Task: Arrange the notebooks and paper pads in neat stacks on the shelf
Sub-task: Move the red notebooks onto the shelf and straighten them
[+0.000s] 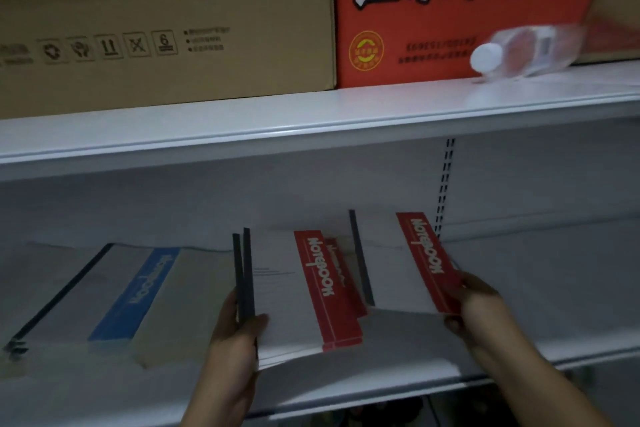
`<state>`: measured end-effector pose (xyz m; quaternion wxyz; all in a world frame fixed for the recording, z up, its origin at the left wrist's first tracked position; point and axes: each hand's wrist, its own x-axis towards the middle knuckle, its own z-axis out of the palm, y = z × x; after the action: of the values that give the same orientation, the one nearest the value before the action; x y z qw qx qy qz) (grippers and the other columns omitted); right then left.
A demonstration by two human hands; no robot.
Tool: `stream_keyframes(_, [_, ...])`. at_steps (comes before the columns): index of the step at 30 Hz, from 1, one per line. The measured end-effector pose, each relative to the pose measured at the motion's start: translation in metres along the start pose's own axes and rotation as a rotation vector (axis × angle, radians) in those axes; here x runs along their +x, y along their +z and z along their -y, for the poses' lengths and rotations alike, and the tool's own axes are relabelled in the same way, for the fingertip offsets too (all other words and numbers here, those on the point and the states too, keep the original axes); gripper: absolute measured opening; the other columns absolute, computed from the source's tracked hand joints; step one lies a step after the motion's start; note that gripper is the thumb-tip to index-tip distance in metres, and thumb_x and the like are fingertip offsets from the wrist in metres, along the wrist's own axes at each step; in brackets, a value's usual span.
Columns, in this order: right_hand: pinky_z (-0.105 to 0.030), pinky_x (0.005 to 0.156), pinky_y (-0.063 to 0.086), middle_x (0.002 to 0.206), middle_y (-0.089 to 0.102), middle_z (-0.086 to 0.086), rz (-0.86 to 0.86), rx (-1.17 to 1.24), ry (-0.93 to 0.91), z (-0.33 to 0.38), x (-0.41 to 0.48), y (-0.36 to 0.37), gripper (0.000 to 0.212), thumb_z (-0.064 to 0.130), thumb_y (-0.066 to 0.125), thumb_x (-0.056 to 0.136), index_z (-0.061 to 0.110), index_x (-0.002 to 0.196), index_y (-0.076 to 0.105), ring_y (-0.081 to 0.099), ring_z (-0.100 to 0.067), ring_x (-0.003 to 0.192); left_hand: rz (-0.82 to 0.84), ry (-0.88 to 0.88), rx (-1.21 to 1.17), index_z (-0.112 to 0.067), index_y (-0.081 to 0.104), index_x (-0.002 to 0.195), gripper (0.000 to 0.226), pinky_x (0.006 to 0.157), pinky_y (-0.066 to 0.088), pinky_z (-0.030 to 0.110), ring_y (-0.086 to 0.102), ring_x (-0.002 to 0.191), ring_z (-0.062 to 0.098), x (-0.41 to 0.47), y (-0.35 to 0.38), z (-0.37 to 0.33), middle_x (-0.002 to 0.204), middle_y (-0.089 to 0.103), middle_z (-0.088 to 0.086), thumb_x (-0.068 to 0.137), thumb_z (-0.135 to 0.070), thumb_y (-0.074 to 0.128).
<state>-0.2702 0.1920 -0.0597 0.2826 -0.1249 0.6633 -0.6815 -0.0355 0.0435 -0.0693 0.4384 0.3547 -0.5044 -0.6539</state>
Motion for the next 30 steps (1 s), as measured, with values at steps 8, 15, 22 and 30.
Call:
stream_keyframes(8, [-0.02, 0.064, 0.051, 0.087, 0.072, 0.003, 0.139, -0.267, -0.124, -0.003, 0.005, -0.071, 0.028, 0.002, 0.047, 0.088, 0.016, 0.106, 0.064, 0.068, -0.016, 0.079, 0.174, -0.153, -0.059, -0.025, 0.052, 0.125, 0.037, 0.095, 0.048, 0.054, 0.065, 0.102, 0.032, -0.047, 0.152, 0.039, 0.111, 0.07, 0.009, 0.092, -0.009, 0.055])
stream_keyframes(15, [-0.037, 0.083, 0.056, 0.086, 0.076, -0.001, 0.029, -0.245, -0.095, 0.008, 0.019, -0.231, 0.029, 0.01, 0.043, 0.095, 0.02, 0.093, 0.071, 0.072, -0.021, 0.084, 0.36, -0.217, -0.026, -0.025, 0.04, 0.13, 0.05, 0.075, 0.056, 0.041, 0.065, 0.097, 0.028, -0.105, 0.311, 0.074, 0.111, 0.065, 0.008, 0.09, 0.004, 0.048])
stream_keyframes(22, [-0.042, 0.086, 0.056, 0.093, 0.075, -0.006, -0.108, -0.208, -0.072, 0.035, 0.032, -0.357, 0.029, 0.007, 0.04, 0.096, 0.019, 0.099, 0.066, 0.07, -0.025, 0.089, 0.496, -0.331, -0.032, -0.025, 0.042, 0.128, 0.043, 0.063, 0.055, 0.035, 0.065, 0.096, 0.03, -0.139, 0.438, 0.11, 0.111, 0.065, 0.01, 0.092, -0.003, 0.048])
stream_keyframes(30, [-0.03, 0.069, 0.054, 0.087, 0.074, -0.003, -0.257, -0.24, -0.061, 0.068, 0.089, -0.462, 0.027, 0.013, 0.045, 0.095, 0.027, 0.087, 0.066, 0.07, -0.019, 0.078, 0.62, -0.384, -0.012, -0.028, 0.046, 0.117, 0.035, 0.065, 0.056, 0.036, 0.065, 0.093, 0.027, -0.129, 0.576, 0.153, 0.107, 0.066, 0.006, 0.091, -0.004, 0.049])
